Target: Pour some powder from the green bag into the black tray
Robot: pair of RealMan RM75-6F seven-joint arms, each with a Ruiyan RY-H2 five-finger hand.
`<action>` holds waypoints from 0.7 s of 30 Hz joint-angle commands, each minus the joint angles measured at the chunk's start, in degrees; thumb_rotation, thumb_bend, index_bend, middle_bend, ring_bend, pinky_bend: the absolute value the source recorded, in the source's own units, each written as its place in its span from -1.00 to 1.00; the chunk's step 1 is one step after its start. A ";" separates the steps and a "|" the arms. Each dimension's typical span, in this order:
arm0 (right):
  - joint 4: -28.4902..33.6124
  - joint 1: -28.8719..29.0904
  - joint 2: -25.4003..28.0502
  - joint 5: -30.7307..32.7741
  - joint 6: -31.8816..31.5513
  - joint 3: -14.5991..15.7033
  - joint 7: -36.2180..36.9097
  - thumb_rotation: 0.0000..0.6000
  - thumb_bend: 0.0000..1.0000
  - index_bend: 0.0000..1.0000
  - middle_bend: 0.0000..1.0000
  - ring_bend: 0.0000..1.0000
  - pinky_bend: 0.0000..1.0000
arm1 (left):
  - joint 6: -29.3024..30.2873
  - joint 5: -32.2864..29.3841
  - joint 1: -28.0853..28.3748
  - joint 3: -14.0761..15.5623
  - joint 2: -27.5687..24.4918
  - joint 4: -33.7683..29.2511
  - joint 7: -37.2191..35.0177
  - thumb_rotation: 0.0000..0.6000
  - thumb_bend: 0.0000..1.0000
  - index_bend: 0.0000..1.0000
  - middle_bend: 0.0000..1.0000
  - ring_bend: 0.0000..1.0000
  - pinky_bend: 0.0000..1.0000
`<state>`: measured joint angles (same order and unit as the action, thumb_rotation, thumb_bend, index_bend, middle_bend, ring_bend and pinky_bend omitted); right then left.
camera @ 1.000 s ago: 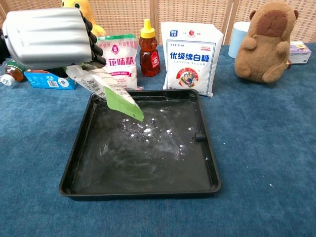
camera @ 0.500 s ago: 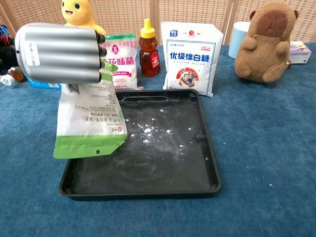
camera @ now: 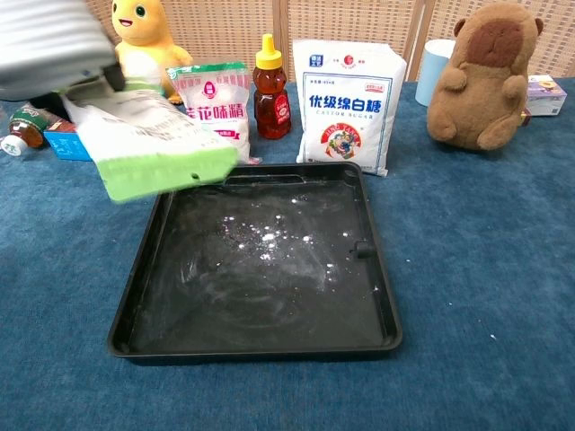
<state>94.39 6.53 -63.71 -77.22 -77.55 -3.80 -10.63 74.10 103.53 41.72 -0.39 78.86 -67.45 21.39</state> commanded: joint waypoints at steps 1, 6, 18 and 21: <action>0.04 0.04 -0.13 -0.05 0.00 0.04 -0.26 1.00 -1.00 -0.72 -1.00 -1.00 -1.00 | 1.94 -5.50 -4.16 -1.08 1.79 -0.50 -5.87 1.00 0.02 0.89 0.63 0.48 0.45; 0.10 0.15 -0.40 -0.06 0.15 0.16 -0.86 1.00 -1.00 -0.72 -1.00 -1.00 -1.00 | 2.41 -11.64 -7.81 -2.23 3.86 -0.67 -13.47 1.00 0.02 0.89 0.64 0.49 0.45; -0.11 0.33 -0.72 0.18 0.58 0.30 -1.33 1.00 -1.00 -0.72 -1.00 -1.00 -1.00 | -5.99 -21.20 -11.36 -2.75 9.99 1.11 -33.20 1.00 -0.20 0.51 0.22 0.10 0.05; -0.13 0.37 -0.75 0.23 0.68 0.32 -1.39 1.00 -1.00 -0.72 -1.00 -1.00 -1.00 | -10.85 -21.69 -10.68 -1.53 8.11 -0.76 -36.05 1.00 -0.53 -0.51 -0.68 -0.63 -0.42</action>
<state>94.26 6.90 -64.46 -76.99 -76.87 -3.48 -12.02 67.66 82.63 30.83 -3.23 87.91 -67.04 -11.15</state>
